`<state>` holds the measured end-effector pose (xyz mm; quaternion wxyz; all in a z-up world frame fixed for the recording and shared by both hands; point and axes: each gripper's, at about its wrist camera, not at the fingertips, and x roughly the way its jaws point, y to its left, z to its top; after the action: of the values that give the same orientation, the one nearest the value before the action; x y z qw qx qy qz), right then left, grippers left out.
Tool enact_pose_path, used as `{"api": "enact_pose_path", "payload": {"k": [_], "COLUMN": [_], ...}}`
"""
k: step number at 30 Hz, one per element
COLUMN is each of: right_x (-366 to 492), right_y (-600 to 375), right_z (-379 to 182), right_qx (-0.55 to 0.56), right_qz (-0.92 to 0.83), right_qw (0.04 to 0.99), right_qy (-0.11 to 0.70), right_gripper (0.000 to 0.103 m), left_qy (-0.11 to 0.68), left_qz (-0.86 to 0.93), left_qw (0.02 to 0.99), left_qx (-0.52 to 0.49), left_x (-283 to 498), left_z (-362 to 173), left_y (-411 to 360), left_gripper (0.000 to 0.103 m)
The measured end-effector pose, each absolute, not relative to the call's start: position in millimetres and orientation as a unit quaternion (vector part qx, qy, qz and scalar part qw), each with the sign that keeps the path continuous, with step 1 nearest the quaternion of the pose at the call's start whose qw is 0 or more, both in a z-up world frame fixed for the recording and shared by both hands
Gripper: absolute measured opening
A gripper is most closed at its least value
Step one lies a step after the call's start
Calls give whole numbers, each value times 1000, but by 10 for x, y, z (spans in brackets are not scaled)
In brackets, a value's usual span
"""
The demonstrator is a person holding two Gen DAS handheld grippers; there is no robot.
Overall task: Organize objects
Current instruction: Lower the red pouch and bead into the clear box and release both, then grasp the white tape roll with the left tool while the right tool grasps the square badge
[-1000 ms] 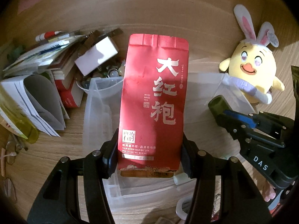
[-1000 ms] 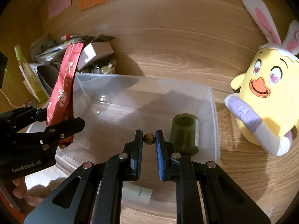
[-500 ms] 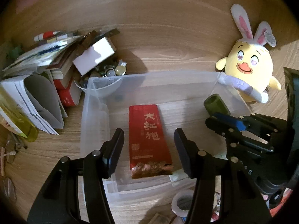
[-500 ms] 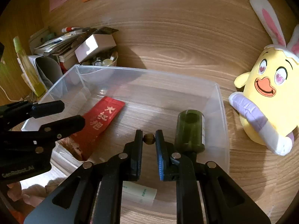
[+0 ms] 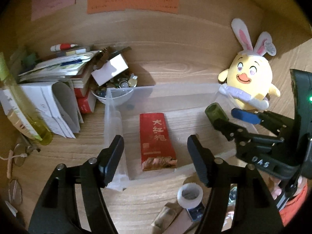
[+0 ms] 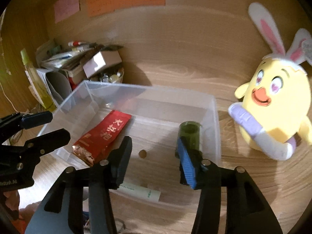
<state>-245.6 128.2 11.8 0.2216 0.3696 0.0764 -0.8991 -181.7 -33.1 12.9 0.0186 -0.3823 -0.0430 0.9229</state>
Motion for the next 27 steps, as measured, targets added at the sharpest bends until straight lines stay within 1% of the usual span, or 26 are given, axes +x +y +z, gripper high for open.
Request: {"api": "enact_pose_path", "payload": {"k": [3,7,13,15,17,20,27], "right_x": [-2346,-2180,-1954,-1876,-1822,-1760,-1647], "right_y": [1352,1429,1542,1572,1600,1640,1734], "right_z": [213,287,294,255,186,71,-135], "right_qx": [355,344,339,338,340,350,380], "right_qz": [-905,-908,-908,-908,-908,-906,-892], "right_qw": [222,228,233,233,227,219,230], "right_qy": [72,73,74,79,88,94,80], "right_gripper": [60,60,60,60,60,60,60], "left_qy": [-42,-46,-42,-43,-48,-51,-47], "left_qz": [926,927,925,925,924,923,918], "left_qw": [18,21,20,21,26,28,35], "left_qx": [-375,-373,-376,-378,-379,-380,-392], "left_x": [-1693,-1570,-1397,-1342,-1272,-1204,-1146], "left_z": [172,185,137,111,79,53,-37], "left_y": [-366,-404,-419,-418,-426,-425,-353], "left_gripper": [67,70,71,72,75,76,78]}}
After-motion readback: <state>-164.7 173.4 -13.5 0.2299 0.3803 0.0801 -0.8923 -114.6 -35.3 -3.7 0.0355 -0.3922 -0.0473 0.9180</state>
